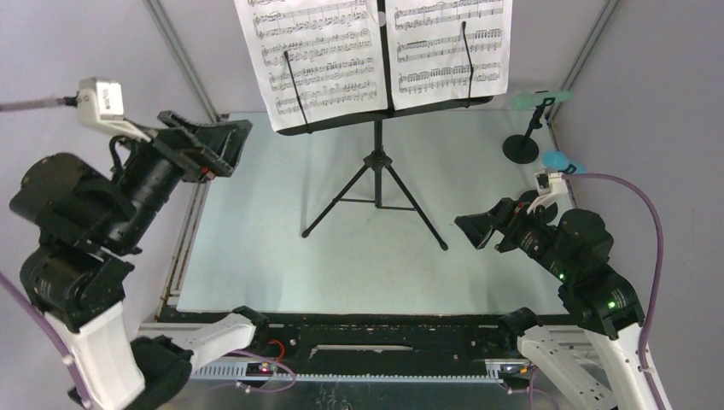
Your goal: Pack up the instrument practice props
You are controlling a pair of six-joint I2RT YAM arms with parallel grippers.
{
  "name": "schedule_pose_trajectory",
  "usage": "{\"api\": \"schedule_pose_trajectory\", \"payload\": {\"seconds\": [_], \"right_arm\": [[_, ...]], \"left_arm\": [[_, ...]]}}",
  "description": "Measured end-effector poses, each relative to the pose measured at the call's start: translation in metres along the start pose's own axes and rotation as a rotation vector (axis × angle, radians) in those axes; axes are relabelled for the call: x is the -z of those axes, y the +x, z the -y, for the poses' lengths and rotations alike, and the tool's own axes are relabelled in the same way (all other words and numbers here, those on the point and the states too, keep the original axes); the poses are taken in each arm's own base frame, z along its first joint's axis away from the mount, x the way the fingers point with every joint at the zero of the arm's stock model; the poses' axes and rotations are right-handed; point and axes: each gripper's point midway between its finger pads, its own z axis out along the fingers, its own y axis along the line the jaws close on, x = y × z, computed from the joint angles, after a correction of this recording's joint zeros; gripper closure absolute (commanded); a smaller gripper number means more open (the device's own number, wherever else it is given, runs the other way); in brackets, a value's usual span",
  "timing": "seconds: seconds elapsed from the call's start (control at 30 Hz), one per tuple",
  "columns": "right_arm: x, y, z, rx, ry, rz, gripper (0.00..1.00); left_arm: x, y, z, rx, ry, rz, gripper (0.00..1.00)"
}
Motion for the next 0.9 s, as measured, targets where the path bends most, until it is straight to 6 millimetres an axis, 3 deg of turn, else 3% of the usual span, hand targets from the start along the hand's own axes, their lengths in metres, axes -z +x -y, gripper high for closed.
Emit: {"api": "schedule_pose_trajectory", "payload": {"seconds": [0.13,0.27,0.43,0.57,0.77,0.9], "right_arm": [[0.002,-0.006,-0.005,0.02,-0.013,0.004,0.07],[0.008,-0.019,-0.023,0.052,-0.071,0.014,0.1],[0.011,-0.036,-0.064,0.115,-0.211,0.006,0.1],[0.009,-0.041,-0.109,0.188,-0.34,-0.037,0.1],[-0.019,-0.072,-0.17,0.264,-0.396,0.002,0.12],[-0.046,-0.105,-0.192,0.261,-0.358,0.077,0.17]], "left_arm": [[-0.018,0.001,0.02,-0.036,0.055,-0.029,0.03],[-0.031,-0.003,0.032,-0.057,0.062,-0.027,0.11],[-0.047,0.004,0.04,-0.077,0.061,-0.048,0.12],[-0.054,0.01,0.043,-0.083,0.059,-0.059,0.16],[-0.06,0.011,0.054,-0.087,0.109,-0.058,0.17],[-0.06,0.007,0.058,-0.092,0.13,-0.041,0.17]]}}
